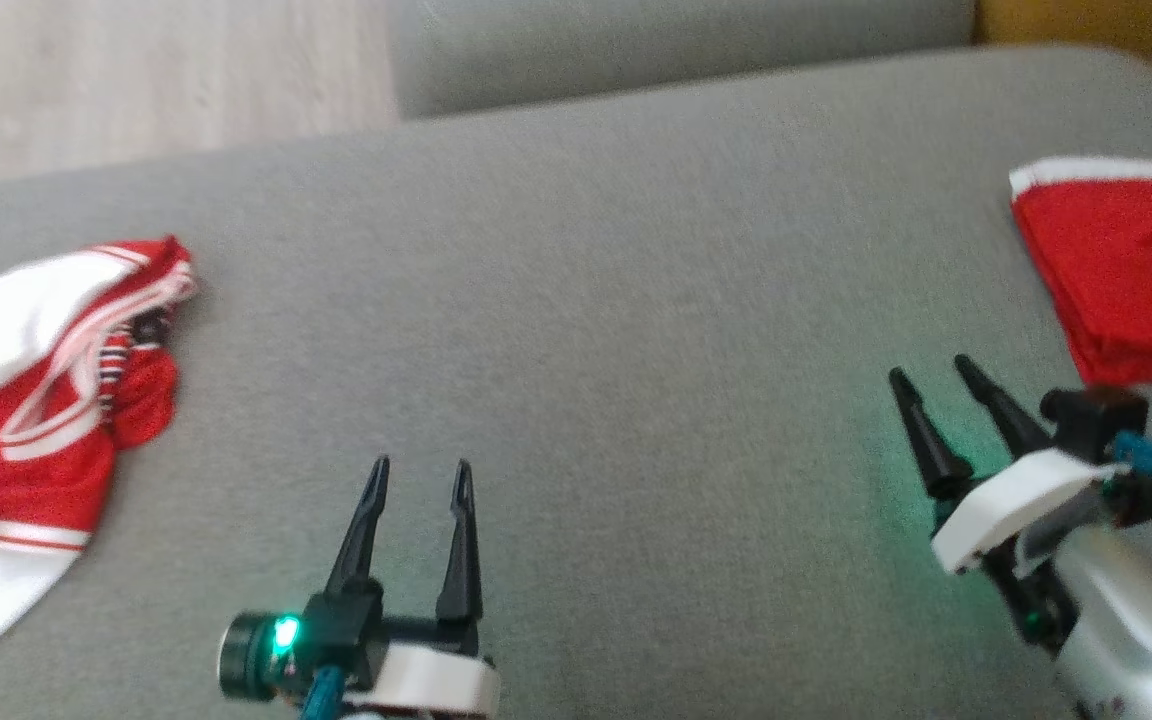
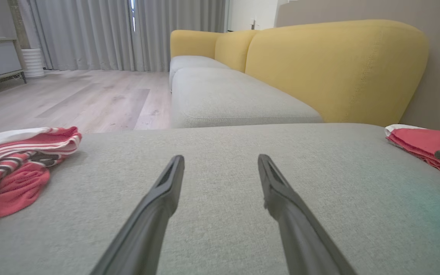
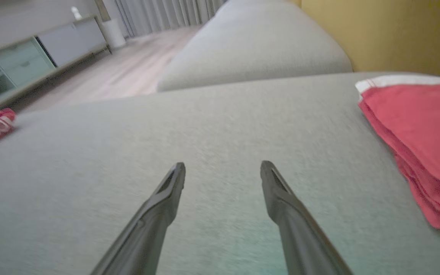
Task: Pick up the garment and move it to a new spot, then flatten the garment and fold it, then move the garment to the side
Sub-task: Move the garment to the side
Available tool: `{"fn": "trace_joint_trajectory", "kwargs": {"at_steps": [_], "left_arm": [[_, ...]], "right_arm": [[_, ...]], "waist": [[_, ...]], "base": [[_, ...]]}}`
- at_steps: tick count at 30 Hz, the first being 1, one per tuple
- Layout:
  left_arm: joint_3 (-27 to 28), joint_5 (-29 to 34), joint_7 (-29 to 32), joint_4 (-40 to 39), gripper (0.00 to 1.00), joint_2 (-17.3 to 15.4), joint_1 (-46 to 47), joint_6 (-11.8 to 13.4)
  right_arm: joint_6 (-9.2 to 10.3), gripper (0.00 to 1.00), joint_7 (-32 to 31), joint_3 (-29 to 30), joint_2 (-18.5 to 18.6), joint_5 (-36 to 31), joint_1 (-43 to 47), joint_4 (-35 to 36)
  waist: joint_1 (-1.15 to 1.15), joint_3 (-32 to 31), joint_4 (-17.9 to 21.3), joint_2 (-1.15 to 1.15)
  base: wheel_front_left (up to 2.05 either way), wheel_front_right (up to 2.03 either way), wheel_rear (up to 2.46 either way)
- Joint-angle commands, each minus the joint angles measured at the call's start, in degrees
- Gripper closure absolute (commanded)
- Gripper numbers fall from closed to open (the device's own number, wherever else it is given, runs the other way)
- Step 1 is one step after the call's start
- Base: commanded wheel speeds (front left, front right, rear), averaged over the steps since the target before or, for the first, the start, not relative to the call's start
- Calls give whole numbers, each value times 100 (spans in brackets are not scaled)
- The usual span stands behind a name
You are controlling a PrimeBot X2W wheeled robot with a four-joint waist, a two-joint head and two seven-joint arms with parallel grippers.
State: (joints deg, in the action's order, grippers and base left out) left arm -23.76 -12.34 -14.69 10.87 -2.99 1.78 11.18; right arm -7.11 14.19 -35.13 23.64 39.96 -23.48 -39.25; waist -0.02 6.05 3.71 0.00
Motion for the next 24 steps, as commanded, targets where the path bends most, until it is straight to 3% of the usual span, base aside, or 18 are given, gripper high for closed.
{"fn": "trace_joint_trajectory", "kwargs": {"at_steps": [1,6,10,14,24], "left_arm": [[244,-32,-31,-189,0,12,-40,39],[407,83,-31,-519,0,12,-252,66],[496,193,-31,-858,0,12,-473,37],[604,177,-31,-974,0,12,-749,19],[778,451,-31,-842,0,12,-1123,-45]], "right_arm": [[-37,0,78,360,-130,-293,233,436],[-37,0,79,1808,-926,-1543,1354,1759],[-37,0,80,2530,-1460,-2394,2131,2639],[-37,0,80,2670,-1598,-2934,2722,3014],[-37,0,80,2859,-1779,-3084,3300,3060]], "waist": [[2,-557,-384,0],[2,-764,-621,0],[2,-933,-732,0],[2,-1098,-797,0],[2,-1268,-821,0]], "base": [[0,0,0],[0,0,0],[0,0,0],[0,0,0],[0,0,0]]}}
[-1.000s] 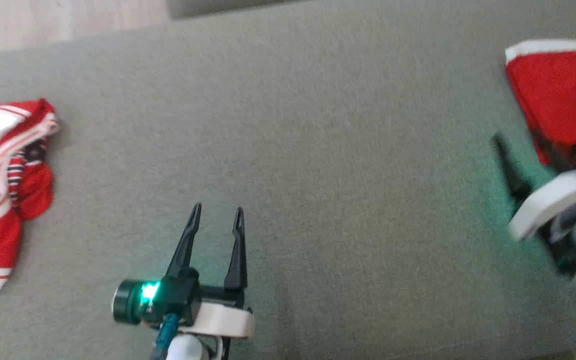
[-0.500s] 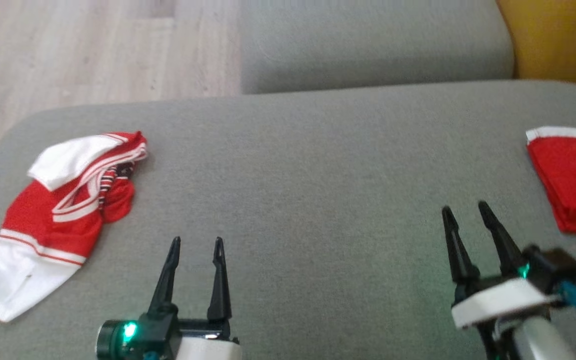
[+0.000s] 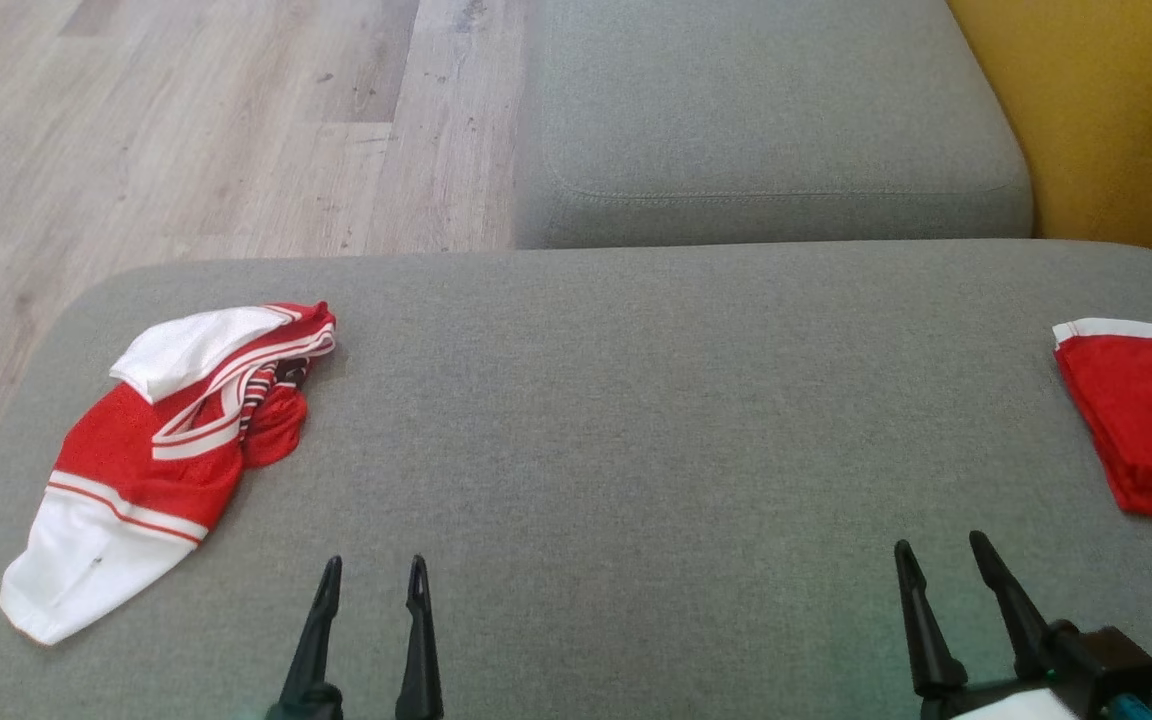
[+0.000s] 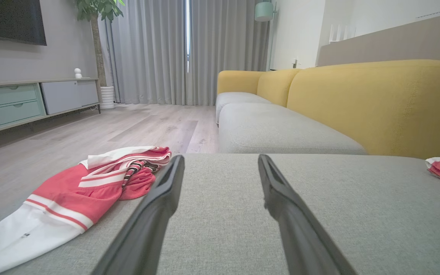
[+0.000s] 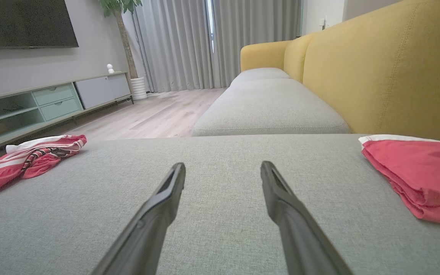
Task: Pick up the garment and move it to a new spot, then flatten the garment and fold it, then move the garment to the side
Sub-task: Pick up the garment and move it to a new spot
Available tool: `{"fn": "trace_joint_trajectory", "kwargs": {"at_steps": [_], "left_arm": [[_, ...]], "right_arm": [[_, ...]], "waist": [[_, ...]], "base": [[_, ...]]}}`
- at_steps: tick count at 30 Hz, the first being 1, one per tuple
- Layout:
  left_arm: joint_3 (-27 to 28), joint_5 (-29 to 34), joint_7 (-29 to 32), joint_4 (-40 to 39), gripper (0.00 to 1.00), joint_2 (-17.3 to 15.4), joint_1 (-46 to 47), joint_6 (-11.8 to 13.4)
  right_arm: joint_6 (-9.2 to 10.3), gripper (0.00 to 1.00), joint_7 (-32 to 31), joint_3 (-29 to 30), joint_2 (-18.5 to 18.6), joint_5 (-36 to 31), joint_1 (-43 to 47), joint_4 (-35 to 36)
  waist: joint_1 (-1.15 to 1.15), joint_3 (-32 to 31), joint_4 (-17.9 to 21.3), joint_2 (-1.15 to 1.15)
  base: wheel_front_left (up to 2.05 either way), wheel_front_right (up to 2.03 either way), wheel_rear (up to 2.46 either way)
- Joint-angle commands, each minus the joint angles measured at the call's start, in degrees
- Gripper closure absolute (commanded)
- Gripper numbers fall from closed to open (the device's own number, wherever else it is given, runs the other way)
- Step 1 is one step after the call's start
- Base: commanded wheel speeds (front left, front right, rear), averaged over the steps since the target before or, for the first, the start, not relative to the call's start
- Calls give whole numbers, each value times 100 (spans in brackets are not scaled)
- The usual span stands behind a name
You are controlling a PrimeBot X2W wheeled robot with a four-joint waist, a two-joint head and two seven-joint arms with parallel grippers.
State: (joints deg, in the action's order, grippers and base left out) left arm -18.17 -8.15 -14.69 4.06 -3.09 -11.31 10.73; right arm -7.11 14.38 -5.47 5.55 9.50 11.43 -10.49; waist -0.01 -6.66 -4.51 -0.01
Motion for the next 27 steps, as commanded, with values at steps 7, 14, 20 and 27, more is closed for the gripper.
{"fn": "trace_joint_trajectory", "kwargs": {"at_steps": [7,14,20,27], "left_arm": [[251,57,-31,-100,0,22,187,-46],[300,34,-31,-53,0,22,178,-10],[259,33,-31,-3,0,22,218,-27],[270,-29,-31,13,0,22,253,-21]], "right_arm": [[-37,0,62,-107,-40,-27,-157,31],[-37,0,62,-154,-63,-38,-186,-11],[-37,0,62,-137,-67,-49,-208,-19],[-37,0,62,-106,-100,-37,-228,-76]], "waist": [[1,-23,2,1],[1,-48,89,1],[1,-54,81,1],[1,-32,-204,1]], "base": [[0,0,0],[0,0,0],[0,0,0],[0,0,0]]}}
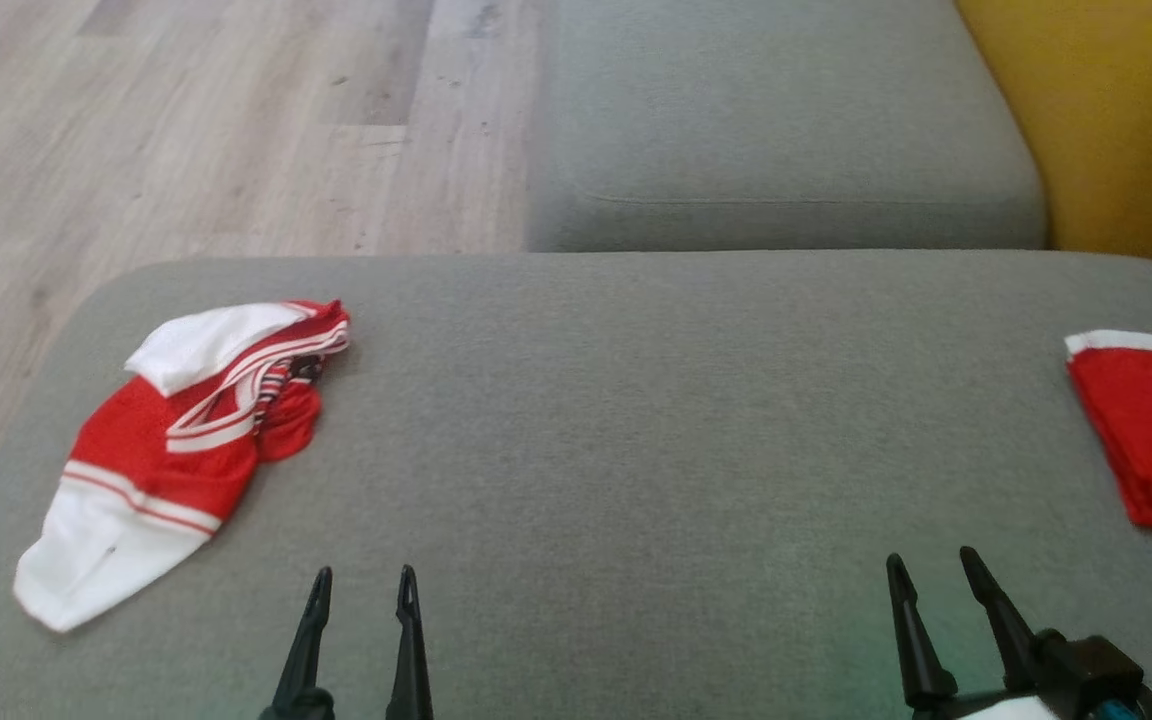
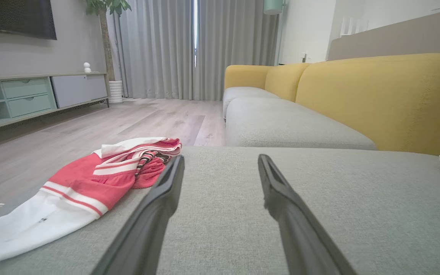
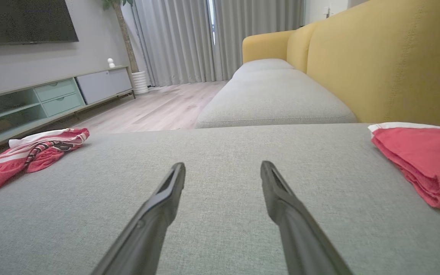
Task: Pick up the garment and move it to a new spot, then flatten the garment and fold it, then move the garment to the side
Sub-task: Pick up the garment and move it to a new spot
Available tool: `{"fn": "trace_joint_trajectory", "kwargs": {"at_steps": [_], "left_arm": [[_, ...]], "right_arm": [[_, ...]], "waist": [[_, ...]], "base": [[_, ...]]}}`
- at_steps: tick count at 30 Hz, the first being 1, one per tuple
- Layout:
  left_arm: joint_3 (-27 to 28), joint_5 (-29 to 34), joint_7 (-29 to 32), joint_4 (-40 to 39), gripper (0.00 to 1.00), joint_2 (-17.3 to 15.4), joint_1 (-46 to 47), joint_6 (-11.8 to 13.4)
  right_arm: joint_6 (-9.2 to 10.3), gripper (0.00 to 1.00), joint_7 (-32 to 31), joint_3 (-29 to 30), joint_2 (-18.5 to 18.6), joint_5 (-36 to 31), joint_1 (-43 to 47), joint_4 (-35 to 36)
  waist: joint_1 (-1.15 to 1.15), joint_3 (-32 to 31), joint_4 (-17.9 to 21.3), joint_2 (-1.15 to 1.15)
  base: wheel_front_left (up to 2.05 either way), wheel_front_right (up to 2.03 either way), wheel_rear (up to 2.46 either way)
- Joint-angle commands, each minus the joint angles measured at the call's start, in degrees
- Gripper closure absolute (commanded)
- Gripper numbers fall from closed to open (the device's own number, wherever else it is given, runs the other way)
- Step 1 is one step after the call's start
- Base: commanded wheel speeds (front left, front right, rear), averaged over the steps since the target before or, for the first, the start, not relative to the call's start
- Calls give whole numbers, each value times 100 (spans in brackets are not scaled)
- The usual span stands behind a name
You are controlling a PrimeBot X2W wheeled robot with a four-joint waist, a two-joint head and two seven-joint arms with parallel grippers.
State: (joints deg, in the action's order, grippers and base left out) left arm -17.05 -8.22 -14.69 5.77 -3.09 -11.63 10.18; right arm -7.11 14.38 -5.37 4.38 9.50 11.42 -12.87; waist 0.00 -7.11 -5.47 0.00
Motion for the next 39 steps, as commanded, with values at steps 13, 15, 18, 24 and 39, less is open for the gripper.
{"fn": "trace_joint_trajectory", "kwargs": {"at_steps": [13,15,18,24,39], "left_arm": [[413,81,-31,-196,0,22,284,42],[435,98,-31,-206,0,22,288,36],[527,129,-31,-240,0,22,319,35],[746,241,-31,-308,0,22,385,-5],[1203,448,34,-169,0,-551,3342,-725]], "right_arm": [[-37,0,62,-117,-85,-33,-349,199],[-37,0,62,-109,-92,-30,-357,201],[-37,0,62,-107,-108,-28,-355,193],[-37,0,62,-89,-113,-70,-304,202],[-37,0,62,-193,1139,-147,-848,577]], "waist": [[0,178,-1312,0],[0,194,-1400,0],[0,245,-1641,0],[0,390,-1971,0],[0,2242,-1918,0]], "base": [[0,0,0],[0,0,0],[0,0,0],[0,0,0],[0,0,0]]}}
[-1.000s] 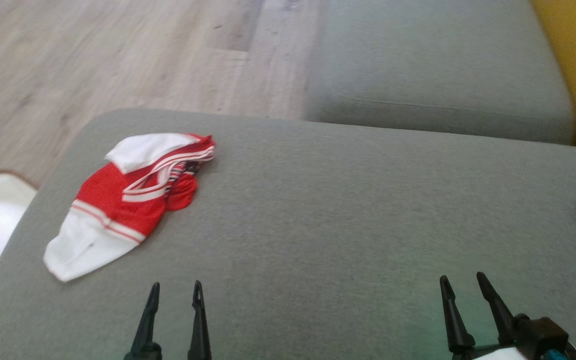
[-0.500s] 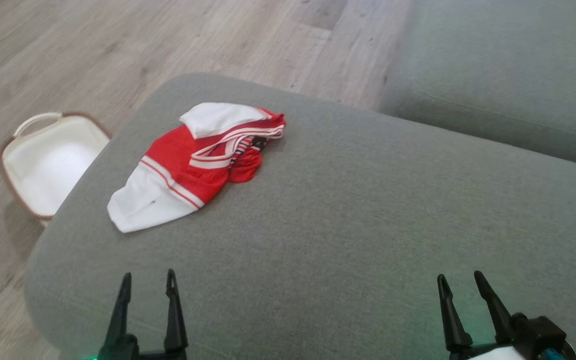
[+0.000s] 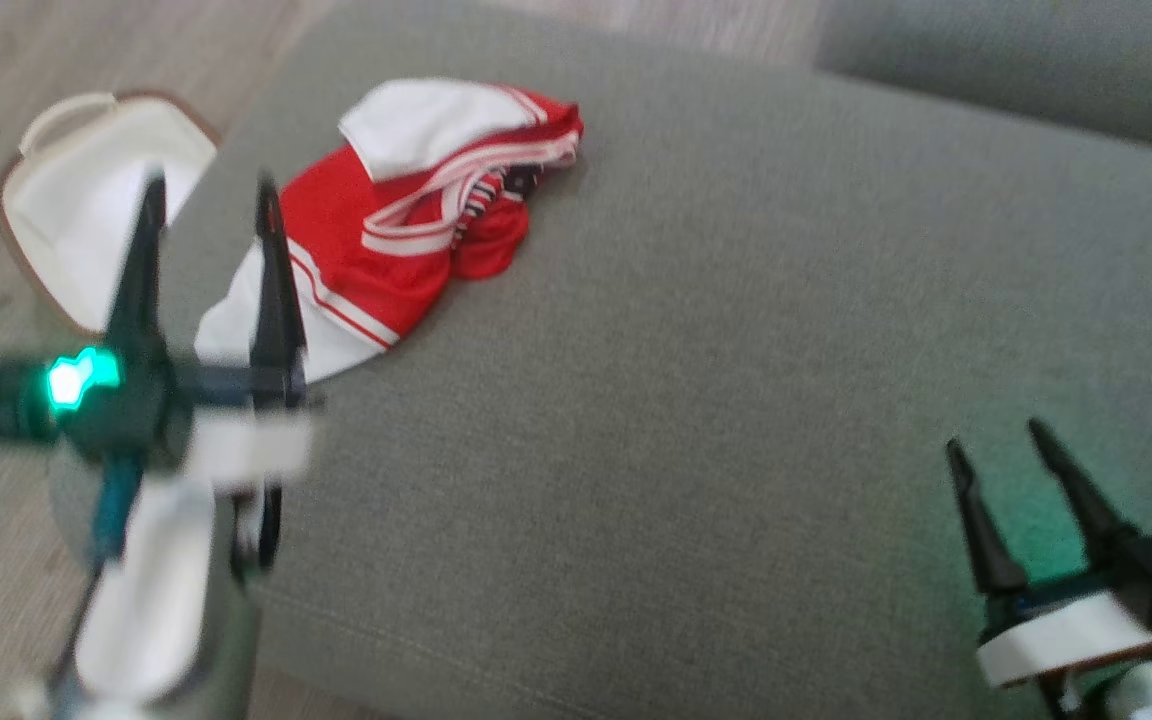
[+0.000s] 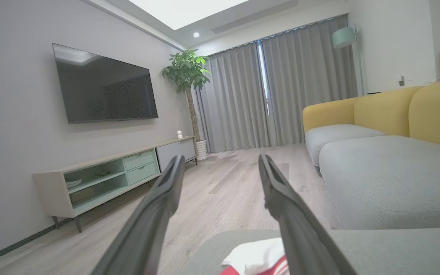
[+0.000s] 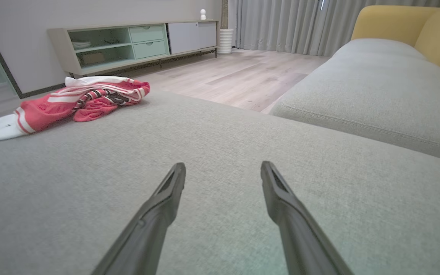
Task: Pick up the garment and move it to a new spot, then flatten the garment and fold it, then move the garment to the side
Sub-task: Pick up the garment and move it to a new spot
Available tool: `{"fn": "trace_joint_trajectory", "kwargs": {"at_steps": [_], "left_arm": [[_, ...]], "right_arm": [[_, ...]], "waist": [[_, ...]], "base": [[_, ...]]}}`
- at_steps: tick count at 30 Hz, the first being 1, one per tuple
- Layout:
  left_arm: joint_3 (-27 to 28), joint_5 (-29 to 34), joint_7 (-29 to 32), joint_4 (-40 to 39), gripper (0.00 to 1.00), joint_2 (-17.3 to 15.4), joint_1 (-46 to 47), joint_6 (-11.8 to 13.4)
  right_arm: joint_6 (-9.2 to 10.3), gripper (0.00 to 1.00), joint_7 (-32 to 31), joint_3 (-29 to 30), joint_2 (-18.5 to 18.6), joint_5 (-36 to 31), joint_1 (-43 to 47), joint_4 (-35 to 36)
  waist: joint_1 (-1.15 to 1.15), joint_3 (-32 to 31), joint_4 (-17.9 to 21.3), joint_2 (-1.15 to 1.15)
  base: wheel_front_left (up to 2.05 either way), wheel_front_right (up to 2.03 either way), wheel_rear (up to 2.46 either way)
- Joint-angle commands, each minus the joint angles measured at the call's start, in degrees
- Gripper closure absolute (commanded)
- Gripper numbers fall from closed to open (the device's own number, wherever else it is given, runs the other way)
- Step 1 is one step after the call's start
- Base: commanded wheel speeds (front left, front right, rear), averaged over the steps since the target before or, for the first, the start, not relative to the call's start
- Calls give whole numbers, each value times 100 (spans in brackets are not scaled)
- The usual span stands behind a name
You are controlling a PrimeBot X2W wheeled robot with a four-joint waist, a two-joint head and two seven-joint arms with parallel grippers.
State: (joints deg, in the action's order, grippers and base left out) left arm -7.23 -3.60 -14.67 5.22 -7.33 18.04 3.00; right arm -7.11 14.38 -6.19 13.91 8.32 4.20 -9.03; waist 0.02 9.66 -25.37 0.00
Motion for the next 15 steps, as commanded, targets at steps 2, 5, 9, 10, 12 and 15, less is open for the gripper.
{"fn": "trace_joint_trajectory", "kwargs": {"at_steps": [2,5,9,10,12,15], "left_arm": [[170,-89,246,214,0,-103,1085,-133],[27,-119,764,818,0,-95,2049,-335],[-140,-215,1440,1763,0,28,3089,-543],[-184,-235,1588,2009,0,50,3285,-593],[-247,-273,1864,2555,0,76,3629,-663],[-312,-288,2193,3322,0,82,3980,-708]], "right_arm": [[-37,0,62,-93,408,-19,-205,257],[-37,0,62,-110,711,-13,-303,392],[-37,0,62,-67,1068,20,-430,585],[-37,0,62,-62,1144,27,-459,630],[-37,0,62,-76,1286,31,-509,704],[-37,0,62,-121,1453,56,-581,827]], "waist": [[-2,803,77,0],[-2,1142,123,0],[-2,1499,185,0],[-2,1579,211,0],[-2,1705,269,0],[-2,1876,369,0]], "base": [[0,0,0],[0,0,0],[0,0,0],[0,0,0],[0,0,0],[0,0,0]]}}
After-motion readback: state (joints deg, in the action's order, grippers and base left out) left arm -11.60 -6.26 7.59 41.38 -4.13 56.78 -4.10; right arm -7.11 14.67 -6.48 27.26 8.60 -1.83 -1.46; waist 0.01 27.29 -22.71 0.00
